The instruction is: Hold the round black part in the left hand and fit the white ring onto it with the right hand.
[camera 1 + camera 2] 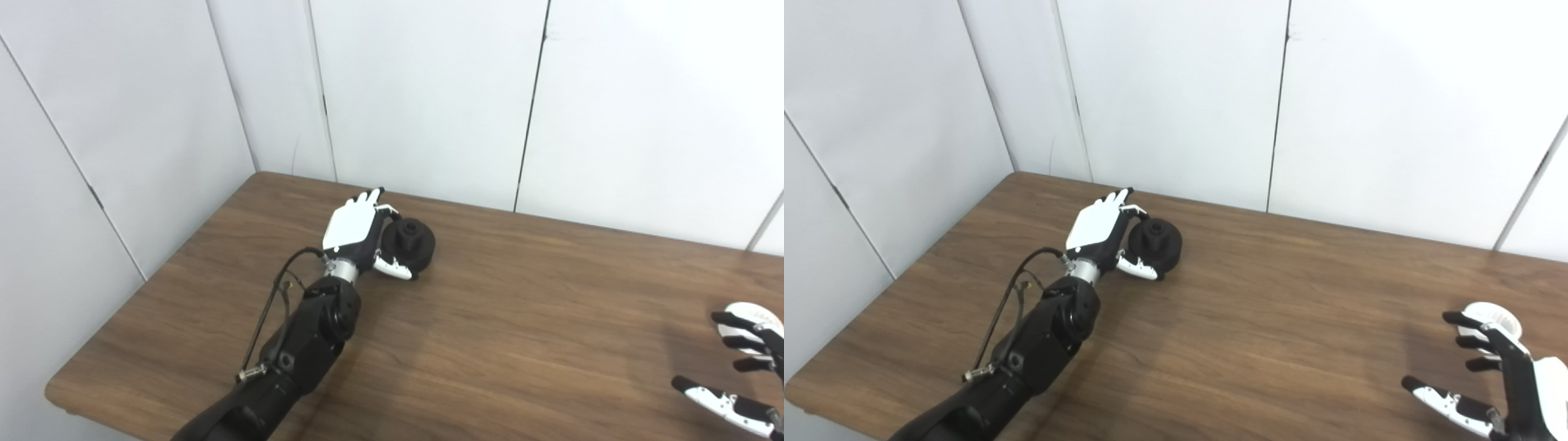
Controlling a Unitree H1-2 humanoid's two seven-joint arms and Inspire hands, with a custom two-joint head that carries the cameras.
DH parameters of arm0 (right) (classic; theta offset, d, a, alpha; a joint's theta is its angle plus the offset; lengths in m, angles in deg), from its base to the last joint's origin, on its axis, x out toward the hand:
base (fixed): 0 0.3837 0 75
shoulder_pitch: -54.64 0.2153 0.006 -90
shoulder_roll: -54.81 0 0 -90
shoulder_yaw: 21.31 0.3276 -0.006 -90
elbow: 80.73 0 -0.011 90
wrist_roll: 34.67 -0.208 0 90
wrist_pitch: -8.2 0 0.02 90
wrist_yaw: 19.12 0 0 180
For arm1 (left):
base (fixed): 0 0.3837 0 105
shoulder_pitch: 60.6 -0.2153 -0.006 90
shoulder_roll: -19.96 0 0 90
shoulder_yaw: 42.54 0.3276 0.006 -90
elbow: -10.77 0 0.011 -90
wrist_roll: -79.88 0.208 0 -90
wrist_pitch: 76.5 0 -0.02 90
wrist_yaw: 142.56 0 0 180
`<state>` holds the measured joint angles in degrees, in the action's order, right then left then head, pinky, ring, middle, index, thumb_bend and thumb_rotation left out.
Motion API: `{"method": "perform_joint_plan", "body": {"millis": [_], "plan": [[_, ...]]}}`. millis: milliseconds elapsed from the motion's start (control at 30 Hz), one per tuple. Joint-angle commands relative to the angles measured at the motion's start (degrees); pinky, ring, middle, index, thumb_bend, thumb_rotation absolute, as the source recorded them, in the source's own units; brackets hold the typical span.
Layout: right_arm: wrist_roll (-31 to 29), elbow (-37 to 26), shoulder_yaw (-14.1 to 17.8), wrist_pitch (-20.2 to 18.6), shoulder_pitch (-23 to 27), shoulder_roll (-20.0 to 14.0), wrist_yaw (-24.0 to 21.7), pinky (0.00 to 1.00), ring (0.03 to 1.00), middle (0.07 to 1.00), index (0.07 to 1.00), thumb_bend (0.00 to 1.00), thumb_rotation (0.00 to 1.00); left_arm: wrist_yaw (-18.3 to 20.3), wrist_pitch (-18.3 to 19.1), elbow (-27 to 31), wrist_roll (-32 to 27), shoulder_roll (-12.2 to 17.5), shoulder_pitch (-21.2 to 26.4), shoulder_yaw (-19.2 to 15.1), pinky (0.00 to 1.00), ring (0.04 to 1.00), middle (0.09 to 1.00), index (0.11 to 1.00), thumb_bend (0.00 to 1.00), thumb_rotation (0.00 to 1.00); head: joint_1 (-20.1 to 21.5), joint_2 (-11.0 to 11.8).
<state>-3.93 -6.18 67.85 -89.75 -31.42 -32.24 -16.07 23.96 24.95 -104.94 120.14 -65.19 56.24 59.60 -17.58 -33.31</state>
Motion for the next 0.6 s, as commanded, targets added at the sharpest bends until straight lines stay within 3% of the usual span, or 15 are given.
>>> {"method": "perform_joint_plan", "body": {"millis": [0,300,567], "plan": [[1.20,-3.08,-0.10,-0.63,1.78,0.23,-0.13,0.55,0.688,0.772,0.711,0.75,0.00,2.29,-0.49,1.58,0.27,0.62,-0.54,1.58,1.00,1.000,1.000,0.569,0.94,0.23,0.87,-0.28],[2.73,-2.37,-1.04,1.18,2.39,0.45,1.17,0.55,0.682,0.764,0.711,0.75,0.00,6.49,-2.87,11.14,-1.45,-2.21,-5.83,5.90,1.00,1.000,1.000,0.588,0.96,0.28,7.33,-2.27],[3.33,-2.42,-1.50,1.50,3.00,1.27,2.39,0.55,0.687,0.768,0.713,0.73,0.01,13.12,-5.98,21.43,-1.94,-3.47,-10.31,11.43,1.00,1.000,1.000,0.606,0.97,0.29,12.75,-4.35]]}}
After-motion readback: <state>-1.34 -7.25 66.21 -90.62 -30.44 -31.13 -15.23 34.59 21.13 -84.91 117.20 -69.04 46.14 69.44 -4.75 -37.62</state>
